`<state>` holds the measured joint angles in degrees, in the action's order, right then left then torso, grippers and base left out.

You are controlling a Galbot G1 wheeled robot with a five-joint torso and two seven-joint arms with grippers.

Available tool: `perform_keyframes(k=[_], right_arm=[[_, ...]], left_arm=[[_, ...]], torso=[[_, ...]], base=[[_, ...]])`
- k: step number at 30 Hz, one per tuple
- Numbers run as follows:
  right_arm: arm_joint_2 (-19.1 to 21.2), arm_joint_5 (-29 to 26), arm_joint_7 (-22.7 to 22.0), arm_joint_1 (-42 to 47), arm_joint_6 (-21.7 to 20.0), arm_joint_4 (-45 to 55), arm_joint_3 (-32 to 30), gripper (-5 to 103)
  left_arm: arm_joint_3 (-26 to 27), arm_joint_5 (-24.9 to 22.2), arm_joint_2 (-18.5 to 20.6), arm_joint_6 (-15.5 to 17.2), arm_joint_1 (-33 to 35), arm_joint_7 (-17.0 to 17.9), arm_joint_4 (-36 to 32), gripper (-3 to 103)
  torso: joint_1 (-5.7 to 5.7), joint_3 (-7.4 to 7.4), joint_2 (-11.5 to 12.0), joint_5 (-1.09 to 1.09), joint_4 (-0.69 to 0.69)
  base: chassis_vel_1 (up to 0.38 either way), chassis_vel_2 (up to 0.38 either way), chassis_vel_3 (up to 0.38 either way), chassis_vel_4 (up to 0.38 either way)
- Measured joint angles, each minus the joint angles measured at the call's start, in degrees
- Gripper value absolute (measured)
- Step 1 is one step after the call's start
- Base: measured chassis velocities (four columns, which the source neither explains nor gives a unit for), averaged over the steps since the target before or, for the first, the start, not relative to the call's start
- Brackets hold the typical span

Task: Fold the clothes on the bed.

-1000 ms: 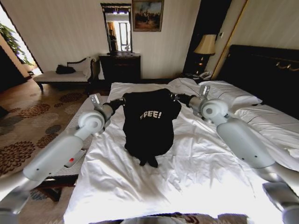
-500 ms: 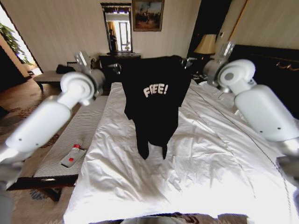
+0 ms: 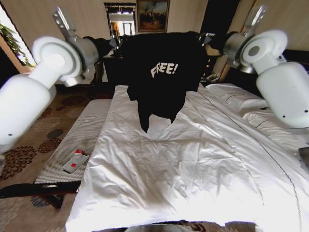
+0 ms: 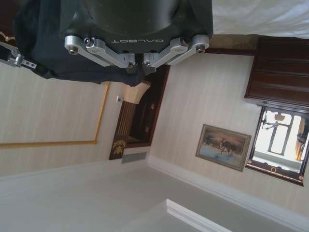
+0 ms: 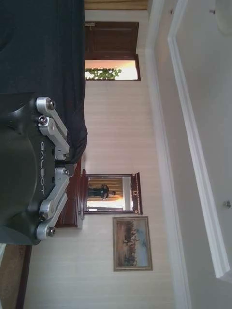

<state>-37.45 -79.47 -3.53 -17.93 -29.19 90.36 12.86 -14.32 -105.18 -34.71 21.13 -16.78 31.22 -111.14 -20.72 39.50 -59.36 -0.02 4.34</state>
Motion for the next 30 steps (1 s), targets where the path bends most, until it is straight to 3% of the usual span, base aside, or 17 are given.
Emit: perform_keyframes(k=[2,3,5,8,9,12,13,16,17,19,21,22,24,26,28,30], right_arm=[[2.5,-1.5,-1.1,2.5,-0.6,5.1,-2.5,2],[2.5,-1.5,-1.1,2.5,-0.6,5.1,-2.5,2],[4.9,-3.6,-2.4,4.7,-1.5,10.1,-5.1,2],[7.9,-8.8,-5.8,7.4,-4.0,16.8,-9.4,2],[7.9,-8.8,-5.8,7.4,-4.0,16.8,-9.4,2],[12.9,-17.2,-10.6,15.4,-6.8,25.0,-19.4,2],[12.9,-17.2,-10.6,15.4,-6.8,25.0,-19.4,2],[21.1,-23.5,-14.6,23.2,-7.8,33.6,-28.8,2],[21.1,-23.5,-14.6,23.2,-7.8,33.6,-28.8,2],[24.7,-29.9,-21.4,23.2,-9.3,38.6,-31.5,2],[26.6,-37.9,-27.6,22.7,-10.5,42.8,-33.6,2],[26.6,-37.9,-27.6,22.7,-10.5,42.8,-33.6,2],[27.8,-42.9,-31.7,23.2,-11.1,46.7,-35.0,2],[27.7,-46.5,-36.5,24.3,-11.2,49.7,-35.2,2],[27.3,-47.2,-38.0,24.8,-11.2,50.3,-35.2,2],[25.3,-46.6,-40.6,27.1,-10.8,50.8,-34.3,2]], left_arm=[[3.4,-2.2,3.6,0.0,2.9,0.4,-4.2,2],[3.4,-2.2,3.6,0.0,2.9,0.4,-4.2,2],[8.8,-4.9,8.4,0.1,7.2,0.4,-9.0,2],[17.9,-8.0,17.4,-0.5,16.2,0.3,-16.3,2],[17.9,-8.0,17.4,-0.5,16.2,0.3,-16.3,2],[23.2,-12.5,25.4,-2.8,20.3,0.3,-22.2,2],[23.2,-12.5,25.4,-2.8,20.3,0.3,-22.2,2],[29.4,-17.7,31.3,-3.1,22.8,1.3,-26.9,2],[29.4,-17.7,31.3,-3.1,22.8,1.3,-26.9,2],[32.6,-24.0,37.3,-4.4,23.8,1.4,-29.1,2],[33.3,-30.3,38.4,-3.2,20.7,4.8,-30.5,2],[33.3,-30.3,38.4,-3.2,20.7,4.8,-30.5,2],[33.4,-33.7,37.9,-1.3,19.6,8.2,-31.9,2],[31.7,-33.7,38.2,-0.9,20.7,9.8,-32.1,2],[31.1,-33.5,38.1,-0.9,21.2,10.4,-32.1,2],[29.7,-31.4,34.5,0.2,24.0,13.9,-32.1,2]], torso=[[0.01,-0.01,0.0,0.00,0.02],[0.01,-0.01,0.0,0.00,0.02],[0.02,-0.01,0.0,0.00,0.02],[0.02,-0.02,0.0,-0.05,-0.08],[0.02,-0.02,0.0,-0.05,-0.08],[0.03,-0.02,0.0,-0.04,-0.08],[0.03,-0.02,0.0,-0.04,-0.08],[0.03,-0.03,0.0,-0.02,0.12],[0.03,-0.03,0.0,-0.02,0.12],[0.03,-0.03,0.0,0.06,0.01],[0.04,-0.03,0.0,0.01,-0.05],[0.04,-0.03,0.0,0.01,-0.05],[0.03,-0.02,0.0,-0.06,-0.02],[0.02,-0.01,0.0,-0.06,-0.01],[0.01,-0.01,0.0,-0.05,-0.02],[0.01,0.00,0.0,-0.01,-0.05]], base=[[0.000,0.000,0.000,0.000],[0.000,0.000,0.000,0.000],[0.000,0.000,0.000,0.000],[0.000,0.000,0.000,0.000],[0.000,0.000,0.000,0.000],[0.000,0.000,0.000,0.000],[0.000,0.000,0.000,0.000],[0.000,0.000,0.000,0.000],[0.000,0.000,0.000,0.000],[-0.037,-0.009,-0.006,-0.011],[0.000,0.000,0.000,0.000],[0.000,0.000,0.000,0.000],[0.000,0.000,0.000,0.000],[0.000,0.000,0.000,0.000],[0.000,0.000,0.000,0.000],[0.000,0.000,0.000,0.000]])
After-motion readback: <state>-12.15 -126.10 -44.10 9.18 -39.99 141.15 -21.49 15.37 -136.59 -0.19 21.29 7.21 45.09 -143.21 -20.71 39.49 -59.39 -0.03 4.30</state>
